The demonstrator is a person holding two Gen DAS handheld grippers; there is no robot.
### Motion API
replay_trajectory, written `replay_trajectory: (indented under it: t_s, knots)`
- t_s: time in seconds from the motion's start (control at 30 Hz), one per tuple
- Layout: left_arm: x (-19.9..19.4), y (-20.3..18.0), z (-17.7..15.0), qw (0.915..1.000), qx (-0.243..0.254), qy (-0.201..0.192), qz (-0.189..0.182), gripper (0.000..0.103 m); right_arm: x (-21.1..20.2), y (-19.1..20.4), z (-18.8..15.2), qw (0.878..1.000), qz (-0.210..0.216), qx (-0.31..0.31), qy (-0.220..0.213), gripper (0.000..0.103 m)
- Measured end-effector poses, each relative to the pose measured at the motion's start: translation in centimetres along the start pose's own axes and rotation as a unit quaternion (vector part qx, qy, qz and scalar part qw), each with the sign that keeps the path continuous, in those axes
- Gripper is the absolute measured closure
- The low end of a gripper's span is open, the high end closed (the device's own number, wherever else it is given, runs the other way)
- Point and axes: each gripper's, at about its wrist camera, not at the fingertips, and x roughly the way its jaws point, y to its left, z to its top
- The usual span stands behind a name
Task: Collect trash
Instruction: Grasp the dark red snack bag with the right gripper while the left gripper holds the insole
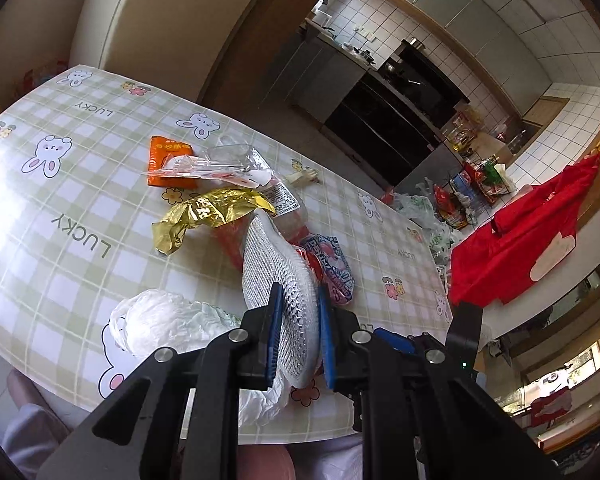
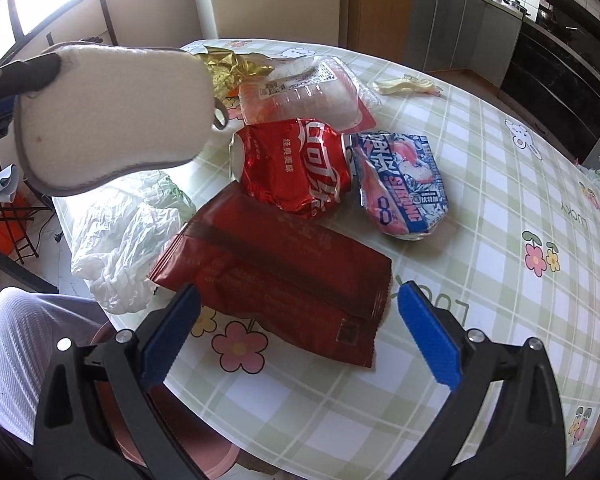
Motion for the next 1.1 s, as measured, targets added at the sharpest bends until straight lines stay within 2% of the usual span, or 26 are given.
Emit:
replay_trajectory:
  t_s: [0.1, 0.17, 0.33, 0.5, 0.57, 0.6, 0.67, 0.77, 0.93, 1.1]
  knots:
    - [-1.3, 0.0, -0.2, 0.9999, 0.007, -0.011, 0.0, 0.086, 0.4, 0.4, 0.0, 1.0, 0.005, -0.021, 0.002, 0.006]
    - [-2.1, -0.1, -0.3, 0.9998, 0.006, -0.018, 0.0, 0.086, 0.9, 0.9, 0.0, 0.998, 0.01, -0.059, 0.005, 0.006]
    - [-3.4, -0.6, -0.4, 0.9995, 0.015, -0.028, -0.007, 0.086, 2.5, 2.2, 0.0, 0.984, -0.029, -0.17, 0.036, 0.006]
    - [-4.4, -1.2, -0.3, 0.9982, 0.036, -0.047, 0.006, 0.086, 4.5, 2.6, 0.7, 0.978, -0.033, -0.198, 0.057, 0.006]
    - [-5.1, -1.2, -0.4, 0.9974, 0.041, -0.058, 0.016, 0.086, 4.9, 2.8, 1.0, 0.978, -0.027, -0.196, 0.058, 0.014]
    - [-5.5, -1.0, -0.4, 0.997, 0.041, -0.063, 0.021, 0.086, 4.9, 2.7, 1.2, 0.98, -0.019, -0.189, 0.059, 0.03]
    - [-6.2, -0.7, -0.5, 0.9958, 0.045, -0.071, 0.036, 0.086, 4.8, 2.5, 1.5, 0.984, -0.01, -0.169, 0.061, 0.034]
    - [-6.9, -0.1, -0.7, 0.994, 0.052, -0.077, 0.058, 0.086, 4.1, 2.3, 1.7, 0.988, 0.002, -0.149, 0.05, 0.044]
    - [-7.9, 0.5, -1.5, 0.992, 0.05, -0.084, 0.08, 0.086, 1.9, 1.9, 2.2, 0.993, 0.009, -0.119, 0.021, 0.06]
    - [-9.3, 0.5, -2.6, 0.9897, 0.056, -0.094, 0.092, 0.086, -0.6, 1.8, 2.9, 0.995, 0.006, -0.1, -0.011, 0.069]
